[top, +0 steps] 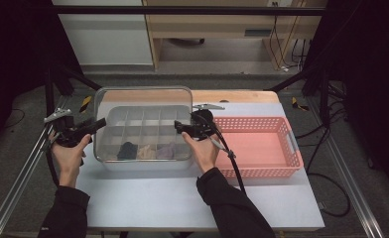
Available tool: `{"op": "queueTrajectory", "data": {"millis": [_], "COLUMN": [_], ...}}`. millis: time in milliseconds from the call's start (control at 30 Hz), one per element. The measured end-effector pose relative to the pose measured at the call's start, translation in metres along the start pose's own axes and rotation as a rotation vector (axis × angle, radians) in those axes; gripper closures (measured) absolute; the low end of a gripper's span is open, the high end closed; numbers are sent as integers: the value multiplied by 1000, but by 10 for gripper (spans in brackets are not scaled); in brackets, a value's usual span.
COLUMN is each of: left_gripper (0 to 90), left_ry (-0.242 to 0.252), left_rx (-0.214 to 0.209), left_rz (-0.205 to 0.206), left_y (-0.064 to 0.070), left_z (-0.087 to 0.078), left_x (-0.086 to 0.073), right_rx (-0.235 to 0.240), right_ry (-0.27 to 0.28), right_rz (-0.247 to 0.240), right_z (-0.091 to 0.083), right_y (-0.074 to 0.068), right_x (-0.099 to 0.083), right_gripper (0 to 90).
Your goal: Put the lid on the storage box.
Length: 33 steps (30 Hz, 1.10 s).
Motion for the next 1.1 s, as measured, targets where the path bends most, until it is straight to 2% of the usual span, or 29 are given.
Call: {"op": "queueTrajectory", "data": {"millis": [133,1100], "left_gripper": [482,465], "left_ry": [-12,-68], "left_rx": [-1,-6], "left_rz": [-5,-30], "left_y": [-3,-11], "left_z": [4,24], "left_x": [-1,-7], "right_rx": [0,-27], "right_ry": [-6,-12], "right_rz": [17,42], "right_z": [6,32], "right_y": [1,6], "right_x": [-1,-6], "right_gripper": [303,170]}}
Point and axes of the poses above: each handheld gripper's, and its own axes: z roughly forward along the jaws, x roughly out of its top, y roughly to its right, the point moved 6 cm from there along z, roughly forward along the jaws, and after that the axes turned 10 degrees about -y, right-handed, at the moved point
